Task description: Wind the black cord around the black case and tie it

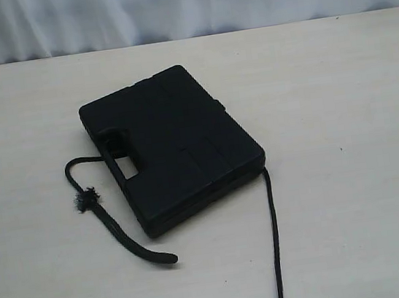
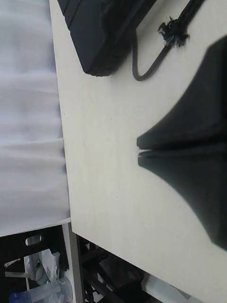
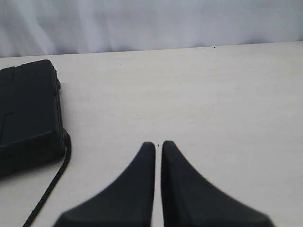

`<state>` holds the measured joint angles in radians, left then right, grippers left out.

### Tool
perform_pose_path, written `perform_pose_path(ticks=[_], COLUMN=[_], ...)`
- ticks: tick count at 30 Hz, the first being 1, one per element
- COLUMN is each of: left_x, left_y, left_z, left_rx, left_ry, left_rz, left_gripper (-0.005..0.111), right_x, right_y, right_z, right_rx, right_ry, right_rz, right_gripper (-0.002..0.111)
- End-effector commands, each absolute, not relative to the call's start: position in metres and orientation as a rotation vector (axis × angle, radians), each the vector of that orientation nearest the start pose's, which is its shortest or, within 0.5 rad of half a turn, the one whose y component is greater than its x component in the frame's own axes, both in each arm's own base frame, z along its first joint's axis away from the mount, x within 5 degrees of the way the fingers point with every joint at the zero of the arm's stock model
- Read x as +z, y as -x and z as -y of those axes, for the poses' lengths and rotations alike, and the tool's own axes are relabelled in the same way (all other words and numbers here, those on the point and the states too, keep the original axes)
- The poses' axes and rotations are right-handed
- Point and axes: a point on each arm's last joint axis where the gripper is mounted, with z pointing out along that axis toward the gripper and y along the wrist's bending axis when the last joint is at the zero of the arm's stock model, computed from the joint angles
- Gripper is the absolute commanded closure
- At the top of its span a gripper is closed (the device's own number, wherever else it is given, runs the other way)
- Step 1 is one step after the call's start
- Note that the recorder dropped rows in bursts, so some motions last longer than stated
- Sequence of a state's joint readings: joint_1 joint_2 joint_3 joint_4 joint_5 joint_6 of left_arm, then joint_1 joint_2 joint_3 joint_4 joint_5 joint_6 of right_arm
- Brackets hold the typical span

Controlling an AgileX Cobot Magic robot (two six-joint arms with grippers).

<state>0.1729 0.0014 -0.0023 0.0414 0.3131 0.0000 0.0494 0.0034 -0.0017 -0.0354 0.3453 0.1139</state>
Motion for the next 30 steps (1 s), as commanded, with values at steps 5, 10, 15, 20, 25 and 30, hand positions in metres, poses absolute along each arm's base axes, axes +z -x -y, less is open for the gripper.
perform_pose_path(ticks=[5, 10, 15, 20, 25, 30], left_x=[0.186, 0.194, 0.211, 0.231, 0.246, 0.249], left_y=[-0.053, -0.054, -0.055, -0.053, -0.047, -0.045], left_z=[-0.012, -0.016, -0.011, -0.006, -0.007, -0.006], left_rx=[0.244, 0.444, 0.445, 0.056, -0.226, -0.326], left_ry=[0.069, -0.089, -0.144, 0.135, 0.311, 0.352], left_rz=[-1.786, -1.708, -1.521, -1.280, -1.069, -1.010], left_gripper=[0.107, 0.107, 0.107, 0.107, 0.107, 0.107], right_x=[0.183, 0.183, 0.184, 0.187, 0.191, 0.203], right_y=[-0.054, -0.054, -0.054, -0.054, -0.054, -0.056], right_z=[-0.001, 0.001, 0.007, 0.013, 0.018, 0.011], right_rx=[0.078, 0.017, -0.190, -0.417, -0.618, -0.706], right_ry=[-0.042, -0.003, 0.132, 0.279, 0.409, 0.566], right_rz=[-1.822, -1.820, -1.805, -1.770, -1.722, -1.539], right_gripper=[0.104, 0.104, 0.104, 0.104, 0.104, 0.104])
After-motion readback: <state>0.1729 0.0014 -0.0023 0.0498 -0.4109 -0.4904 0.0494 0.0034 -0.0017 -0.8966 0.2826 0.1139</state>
